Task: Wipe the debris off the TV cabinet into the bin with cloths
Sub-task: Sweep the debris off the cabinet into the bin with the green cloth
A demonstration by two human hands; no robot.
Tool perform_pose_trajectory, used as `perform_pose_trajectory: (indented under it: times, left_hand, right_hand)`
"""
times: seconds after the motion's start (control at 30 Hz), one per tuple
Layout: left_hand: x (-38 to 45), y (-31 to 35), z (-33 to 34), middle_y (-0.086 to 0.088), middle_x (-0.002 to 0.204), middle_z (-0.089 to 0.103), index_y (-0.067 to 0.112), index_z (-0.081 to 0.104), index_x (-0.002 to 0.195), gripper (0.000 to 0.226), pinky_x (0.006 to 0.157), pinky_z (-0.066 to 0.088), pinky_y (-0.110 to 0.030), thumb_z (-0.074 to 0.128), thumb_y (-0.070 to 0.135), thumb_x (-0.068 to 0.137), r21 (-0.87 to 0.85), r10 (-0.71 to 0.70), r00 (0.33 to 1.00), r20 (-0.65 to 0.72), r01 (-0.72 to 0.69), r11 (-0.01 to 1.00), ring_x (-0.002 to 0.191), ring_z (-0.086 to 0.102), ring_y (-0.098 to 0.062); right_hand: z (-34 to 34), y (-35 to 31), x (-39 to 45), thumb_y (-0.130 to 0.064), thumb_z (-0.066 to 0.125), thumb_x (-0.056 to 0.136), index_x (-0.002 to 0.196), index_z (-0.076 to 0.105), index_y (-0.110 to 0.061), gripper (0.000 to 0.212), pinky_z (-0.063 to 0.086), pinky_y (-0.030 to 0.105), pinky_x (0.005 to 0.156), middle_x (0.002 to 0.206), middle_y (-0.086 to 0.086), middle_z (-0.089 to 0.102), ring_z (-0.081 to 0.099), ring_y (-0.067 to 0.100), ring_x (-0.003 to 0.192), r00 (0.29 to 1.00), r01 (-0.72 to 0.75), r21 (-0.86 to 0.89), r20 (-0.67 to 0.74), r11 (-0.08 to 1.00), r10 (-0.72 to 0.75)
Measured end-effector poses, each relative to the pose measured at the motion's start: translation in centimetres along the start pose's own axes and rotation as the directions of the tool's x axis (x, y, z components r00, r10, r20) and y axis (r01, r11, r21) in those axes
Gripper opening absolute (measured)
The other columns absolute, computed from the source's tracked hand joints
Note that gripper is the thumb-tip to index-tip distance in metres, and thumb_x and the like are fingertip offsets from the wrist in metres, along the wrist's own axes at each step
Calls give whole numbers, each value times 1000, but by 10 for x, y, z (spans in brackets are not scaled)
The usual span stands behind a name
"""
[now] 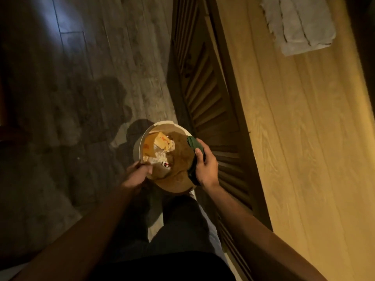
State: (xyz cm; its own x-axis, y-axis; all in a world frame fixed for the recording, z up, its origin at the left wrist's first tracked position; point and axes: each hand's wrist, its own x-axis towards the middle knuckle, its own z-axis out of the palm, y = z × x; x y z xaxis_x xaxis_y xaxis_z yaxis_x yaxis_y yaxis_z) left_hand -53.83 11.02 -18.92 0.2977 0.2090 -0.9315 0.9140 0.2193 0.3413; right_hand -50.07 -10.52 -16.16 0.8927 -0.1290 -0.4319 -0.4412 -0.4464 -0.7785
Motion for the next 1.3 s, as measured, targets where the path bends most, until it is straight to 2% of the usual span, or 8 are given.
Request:
perform_pose_trajectory:
  times: [0.27, 0.4, 0.53, 0.63, 0.73, 0.83, 1.07, 1.3]
  left_hand:
    - [118, 27, 28, -19, 124, 66, 5, 61, 129, 41, 96, 54, -50, 62, 2, 88, 62, -1, 1000, -3, 1, 998, 115, 62, -34]
    - [181, 22, 38, -13, 117, 68, 10, 59, 132, 37, 81, 56, -35, 60, 8, 95, 94, 55, 994, 90, -63, 994, 105, 66, -26]
    - [237, 13, 52, -4, 95, 69, 18, 62, 111, 17, 63, 56, -25, 57, 9, 98, 150, 84, 993, 81, -95, 984, 84, 68, -16]
    - [277, 8, 61, -10, 101, 69, 18, 60, 108, 12, 70, 62, -34, 57, 13, 98, 135, 25, 990, 136, -44, 990, 91, 71, -24]
    - [309, 4, 65, -9, 101, 71, 20, 62, 109, 12, 59, 60, -27, 60, 18, 97, 106, 8, 988, 153, -24, 994, 87, 73, -21]
    - [336, -1, 64, -5, 97, 71, 24, 65, 100, 8, 56, 58, -24, 60, 19, 96, 89, 28, 988, 149, -42, 995, 77, 73, -12]
    - [371, -3, 60, -7, 98, 69, 22, 63, 97, 12, 56, 58, -24, 59, 12, 95, 72, 38, 990, 133, -48, 996, 82, 71, -16]
    - [378, -1, 52, -8, 107, 67, 21, 60, 101, 9, 90, 57, -46, 63, 16, 94, 145, 80, 988, 134, -99, 984, 98, 68, -24]
  right_hand:
    - [46, 48, 62, -18, 50, 108, 144, 57, -19, 37, 37, 9, 105, 131, -15, 57, 47, -11, 122, 995, -83, 3, -63, 997, 83]
    - [77, 78, 100, -20, 48, 109, 146, 55, -21, 38, 39, 26, 114, 143, -6, 60, 50, 5, 133, 992, -119, 23, -42, 993, 120]
    - [106, 110, 138, -20, 47, 109, 148, 53, -26, 39, 37, 10, 104, 148, -4, 58, 46, -1, 132, 991, -134, 13, -25, 991, 134]
    - [123, 128, 161, -18, 48, 109, 147, 53, -24, 40, 39, 17, 109, 149, -2, 57, 47, 4, 137, 991, -125, 16, -35, 992, 126]
    - [134, 145, 177, -15, 47, 109, 148, 53, -22, 40, 39, 22, 113, 149, -3, 57, 46, 7, 140, 992, -113, 26, -44, 993, 114]
    - [140, 162, 188, -13, 46, 109, 148, 53, -20, 40, 38, 12, 112, 149, -3, 57, 47, 9, 141, 993, -108, 17, -41, 994, 109]
    - [151, 181, 203, -19, 47, 109, 147, 54, -25, 39, 41, 36, 120, 147, -8, 58, 48, 5, 139, 992, -121, -3, -34, 993, 121]
    - [163, 165, 216, -16, 48, 109, 147, 54, -25, 40, 39, 7, 105, 134, -18, 57, 50, -20, 119, 997, -76, -26, -18, 997, 75]
